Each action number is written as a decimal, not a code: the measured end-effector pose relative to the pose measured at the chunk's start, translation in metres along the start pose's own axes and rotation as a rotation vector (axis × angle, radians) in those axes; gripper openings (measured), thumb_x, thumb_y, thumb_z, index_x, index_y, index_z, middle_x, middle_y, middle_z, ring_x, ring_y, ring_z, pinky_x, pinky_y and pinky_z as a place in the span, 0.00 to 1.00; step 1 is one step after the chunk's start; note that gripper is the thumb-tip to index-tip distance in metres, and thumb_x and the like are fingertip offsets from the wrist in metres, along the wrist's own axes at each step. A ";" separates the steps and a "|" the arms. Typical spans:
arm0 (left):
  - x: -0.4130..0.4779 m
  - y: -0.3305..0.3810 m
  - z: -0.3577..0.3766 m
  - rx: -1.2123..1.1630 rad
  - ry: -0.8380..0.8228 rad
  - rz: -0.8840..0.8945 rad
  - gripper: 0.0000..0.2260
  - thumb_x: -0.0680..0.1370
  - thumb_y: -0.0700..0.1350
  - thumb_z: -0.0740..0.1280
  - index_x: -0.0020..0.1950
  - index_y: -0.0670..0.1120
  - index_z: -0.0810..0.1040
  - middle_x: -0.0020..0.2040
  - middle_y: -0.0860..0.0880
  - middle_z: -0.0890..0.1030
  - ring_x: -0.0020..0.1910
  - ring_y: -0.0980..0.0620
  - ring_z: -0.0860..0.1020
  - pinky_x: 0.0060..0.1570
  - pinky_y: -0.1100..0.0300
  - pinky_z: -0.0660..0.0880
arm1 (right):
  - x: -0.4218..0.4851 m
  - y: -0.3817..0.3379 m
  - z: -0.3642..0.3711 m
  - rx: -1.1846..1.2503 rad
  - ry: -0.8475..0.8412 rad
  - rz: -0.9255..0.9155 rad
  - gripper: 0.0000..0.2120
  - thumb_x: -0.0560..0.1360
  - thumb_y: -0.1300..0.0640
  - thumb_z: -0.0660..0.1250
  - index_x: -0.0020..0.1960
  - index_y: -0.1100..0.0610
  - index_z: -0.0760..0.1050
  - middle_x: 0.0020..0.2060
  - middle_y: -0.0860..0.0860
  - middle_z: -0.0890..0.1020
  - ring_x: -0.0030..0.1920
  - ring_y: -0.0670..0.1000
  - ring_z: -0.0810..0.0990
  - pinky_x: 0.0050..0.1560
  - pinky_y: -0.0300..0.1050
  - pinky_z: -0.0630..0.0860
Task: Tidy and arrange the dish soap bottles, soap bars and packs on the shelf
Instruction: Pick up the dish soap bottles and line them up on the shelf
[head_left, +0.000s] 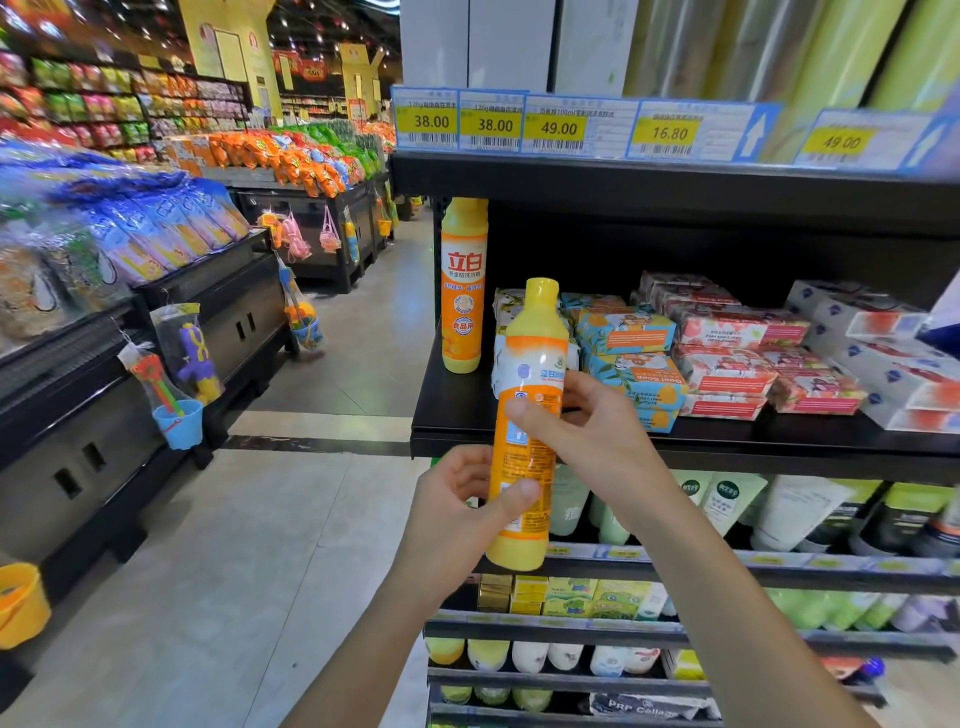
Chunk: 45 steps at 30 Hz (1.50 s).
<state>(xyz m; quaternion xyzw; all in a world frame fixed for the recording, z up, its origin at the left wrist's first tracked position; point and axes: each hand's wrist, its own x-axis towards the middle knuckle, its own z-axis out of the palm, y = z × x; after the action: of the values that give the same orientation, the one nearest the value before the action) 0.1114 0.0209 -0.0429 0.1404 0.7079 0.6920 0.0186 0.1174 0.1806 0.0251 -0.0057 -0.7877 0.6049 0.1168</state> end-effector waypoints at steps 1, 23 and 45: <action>0.000 0.001 0.001 0.010 0.015 -0.002 0.25 0.65 0.60 0.81 0.57 0.52 0.81 0.50 0.58 0.86 0.51 0.59 0.83 0.49 0.63 0.79 | 0.000 0.000 0.001 -0.012 0.009 0.006 0.25 0.67 0.40 0.78 0.60 0.48 0.79 0.50 0.45 0.86 0.50 0.43 0.85 0.51 0.44 0.82; 0.000 0.001 -0.011 -0.216 -0.353 -0.210 0.24 0.79 0.56 0.63 0.71 0.46 0.75 0.65 0.47 0.83 0.66 0.46 0.80 0.66 0.48 0.77 | 0.000 0.013 -0.011 0.392 -0.189 0.057 0.29 0.74 0.48 0.71 0.71 0.60 0.74 0.62 0.58 0.84 0.62 0.57 0.83 0.64 0.55 0.79; 0.005 -0.001 0.011 -0.047 0.008 -0.107 0.28 0.64 0.57 0.83 0.58 0.54 0.76 0.53 0.55 0.83 0.51 0.61 0.82 0.45 0.65 0.80 | 0.003 0.003 -0.013 0.142 0.011 0.075 0.16 0.72 0.52 0.77 0.58 0.52 0.82 0.48 0.46 0.87 0.50 0.45 0.86 0.48 0.41 0.83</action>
<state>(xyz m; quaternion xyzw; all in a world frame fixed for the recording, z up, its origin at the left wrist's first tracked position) 0.1087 0.0331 -0.0439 0.0992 0.6981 0.7068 0.0561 0.1169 0.1938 0.0262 -0.0301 -0.7413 0.6632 0.0984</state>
